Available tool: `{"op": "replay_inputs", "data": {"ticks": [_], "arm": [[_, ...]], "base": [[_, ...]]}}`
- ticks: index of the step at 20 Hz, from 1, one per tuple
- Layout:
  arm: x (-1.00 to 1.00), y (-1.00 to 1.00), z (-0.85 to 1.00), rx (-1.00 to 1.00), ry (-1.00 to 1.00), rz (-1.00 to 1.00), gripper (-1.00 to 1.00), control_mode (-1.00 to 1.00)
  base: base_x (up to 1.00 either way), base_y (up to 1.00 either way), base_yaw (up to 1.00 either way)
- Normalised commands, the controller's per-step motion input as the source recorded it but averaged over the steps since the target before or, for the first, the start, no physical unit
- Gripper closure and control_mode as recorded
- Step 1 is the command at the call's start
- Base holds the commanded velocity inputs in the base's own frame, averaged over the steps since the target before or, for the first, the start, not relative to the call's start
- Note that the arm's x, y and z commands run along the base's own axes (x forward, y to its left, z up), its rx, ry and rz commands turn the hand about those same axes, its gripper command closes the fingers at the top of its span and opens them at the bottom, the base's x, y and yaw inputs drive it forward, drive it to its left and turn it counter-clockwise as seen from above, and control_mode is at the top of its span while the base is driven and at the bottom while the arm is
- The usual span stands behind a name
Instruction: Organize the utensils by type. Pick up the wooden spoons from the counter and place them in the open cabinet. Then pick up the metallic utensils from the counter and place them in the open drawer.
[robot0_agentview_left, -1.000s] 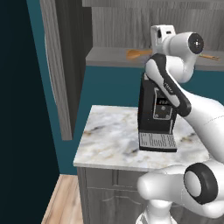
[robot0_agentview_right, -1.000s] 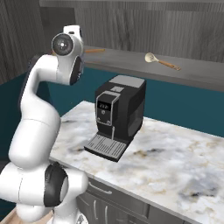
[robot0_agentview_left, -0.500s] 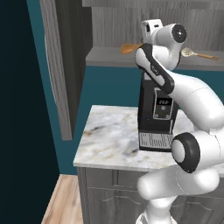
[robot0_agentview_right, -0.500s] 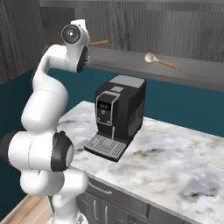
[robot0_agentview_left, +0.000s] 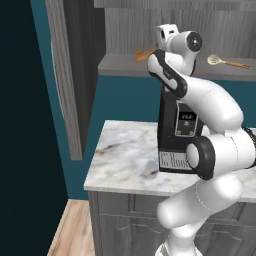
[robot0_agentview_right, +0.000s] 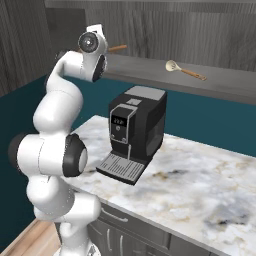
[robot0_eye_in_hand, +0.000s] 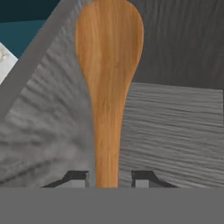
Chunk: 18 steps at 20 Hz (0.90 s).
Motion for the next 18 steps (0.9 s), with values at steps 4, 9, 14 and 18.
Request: {"op": "replay_inputs", "data": {"ticks": [4,9,14,18], "arm": [[0.41,-0.07,-0.2,-0.03,0.0,0.05,1.0,-1.0],[0.4,-0.07,-0.18,-0.01,0.01,0.07,1.0,-1.0],[0.37,-0.09,-0.13,0.0,0.08,0.06,1.0,-1.0],[0.1,-0.03,-0.21,-0.01,0.13,0.0,1.0,-1.0]], "base": [[0.0,0.0,0.0],[0.0,0.0,0.0],[0.0,0.0,0.0],[0.0,0.0,0.0]]}}
